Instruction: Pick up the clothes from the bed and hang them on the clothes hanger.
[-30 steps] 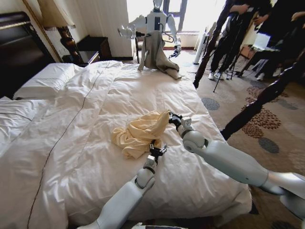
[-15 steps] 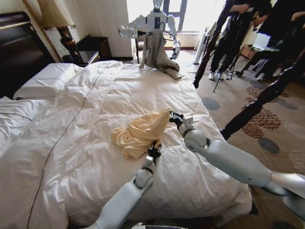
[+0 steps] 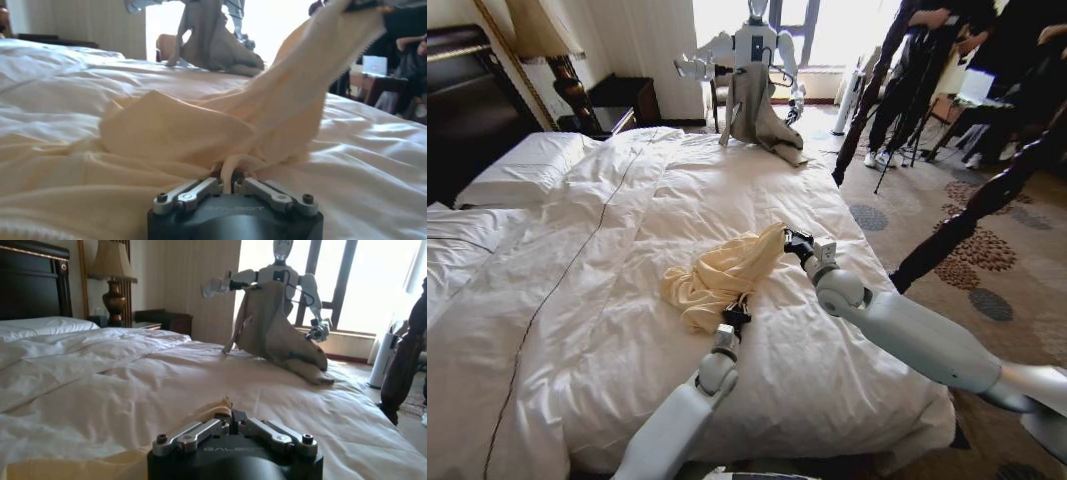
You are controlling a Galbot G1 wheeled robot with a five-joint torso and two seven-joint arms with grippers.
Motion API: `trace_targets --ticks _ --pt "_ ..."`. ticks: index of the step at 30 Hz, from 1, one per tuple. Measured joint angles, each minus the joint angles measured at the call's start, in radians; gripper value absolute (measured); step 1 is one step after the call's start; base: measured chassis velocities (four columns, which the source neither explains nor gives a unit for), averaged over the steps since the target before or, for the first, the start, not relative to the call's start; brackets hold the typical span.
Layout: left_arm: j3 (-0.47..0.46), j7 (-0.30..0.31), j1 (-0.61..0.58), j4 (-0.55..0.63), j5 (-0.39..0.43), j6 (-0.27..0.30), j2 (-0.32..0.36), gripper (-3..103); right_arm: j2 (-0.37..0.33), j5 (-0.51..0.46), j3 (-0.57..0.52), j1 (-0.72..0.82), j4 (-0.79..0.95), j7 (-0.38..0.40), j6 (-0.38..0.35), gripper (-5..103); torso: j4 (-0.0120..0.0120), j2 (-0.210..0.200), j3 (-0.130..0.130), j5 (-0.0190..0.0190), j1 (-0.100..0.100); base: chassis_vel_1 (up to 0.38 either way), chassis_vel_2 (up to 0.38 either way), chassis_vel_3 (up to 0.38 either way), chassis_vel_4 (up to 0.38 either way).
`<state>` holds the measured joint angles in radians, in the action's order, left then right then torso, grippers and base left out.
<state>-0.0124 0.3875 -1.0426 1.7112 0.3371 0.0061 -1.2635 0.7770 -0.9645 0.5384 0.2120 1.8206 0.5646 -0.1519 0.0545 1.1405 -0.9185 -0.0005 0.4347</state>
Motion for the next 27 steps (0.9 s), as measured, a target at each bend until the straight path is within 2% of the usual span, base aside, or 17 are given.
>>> trace_targets --ticks 2,7,10,16,20,21,24,25,27 --pt "-0.061 -0.001 -0.027 0.058 0.04 0.0 0.037 2 -0.002 -0.003 -0.009 0.0 0.019 0.007 0.0 0 -0.0002 0.0 0.0 -0.0002 0.0 0.0 0.0 0.0 0.0" --pt "-0.136 -0.001 -0.074 0.16 0.096 0.002 0.101 2 -0.03 -0.022 -0.023 -0.018 0.061 0.014 -0.001 0 -0.0003 0.0 0.0 -0.0004 0.0 0.0 0.0 0.0 0.0" --pt "-0.211 -0.004 -0.127 0.272 0.157 0.006 0.163 2 -0.064 -0.053 -0.026 -0.047 0.099 0.017 -0.009 0 0.0001 0.0 0.0 0.0001 0.0 0.0 0.0 0.0 0.0" --pt "-0.3 -0.006 -0.198 0.405 0.232 0.035 0.211 2 -0.081 -0.084 -0.011 -0.106 0.106 0.017 -0.011 0 -0.0001 0.0 0.0 0.0001 0.0 0.0 0.0 0.0 0.0" --pt "-0.422 0.005 -0.242 0.509 0.302 0.049 0.273 2 -0.092 -0.134 0.007 -0.2 0.138 0.021 -0.019 0 -0.0002 0.0 0.0 -0.0003 0.0 0.0 0.0 0.0 0.0" --pt "-0.422 0.005 -0.242 0.509 0.302 0.049 0.273 2 -0.092 -0.134 0.007 -0.2 0.138 0.021 -0.019 0 -0.0002 0.0 0.0 -0.0003 0.0 0.0 0.0 0.0 0.0" --pt "-0.547 0.008 -0.26 0.575 0.364 0.053 0.34 2 -0.108 -0.173 0.007 -0.264 0.179 0.018 -0.032 0 -0.0001 0.0 0.0 -0.0006 0.0 0.0 0.0 0.0 0.0" --pt "-0.547 0.008 -0.26 0.575 0.364 0.053 0.34 2 -0.108 -0.173 0.007 -0.264 0.179 0.018 -0.032 0 -0.0001 0.0 0.0 -0.0006 0.0 0.0 0.0 0.0 0.0" --pt "-0.652 0.008 -0.274 0.633 0.425 0.065 0.39 2 -0.124 -0.201 -0.003 -0.299 0.217 0.015 -0.041 0 -0.0002 0.0 0.0 0.0001 0.0 0.0 0.0 0.0 0.0"
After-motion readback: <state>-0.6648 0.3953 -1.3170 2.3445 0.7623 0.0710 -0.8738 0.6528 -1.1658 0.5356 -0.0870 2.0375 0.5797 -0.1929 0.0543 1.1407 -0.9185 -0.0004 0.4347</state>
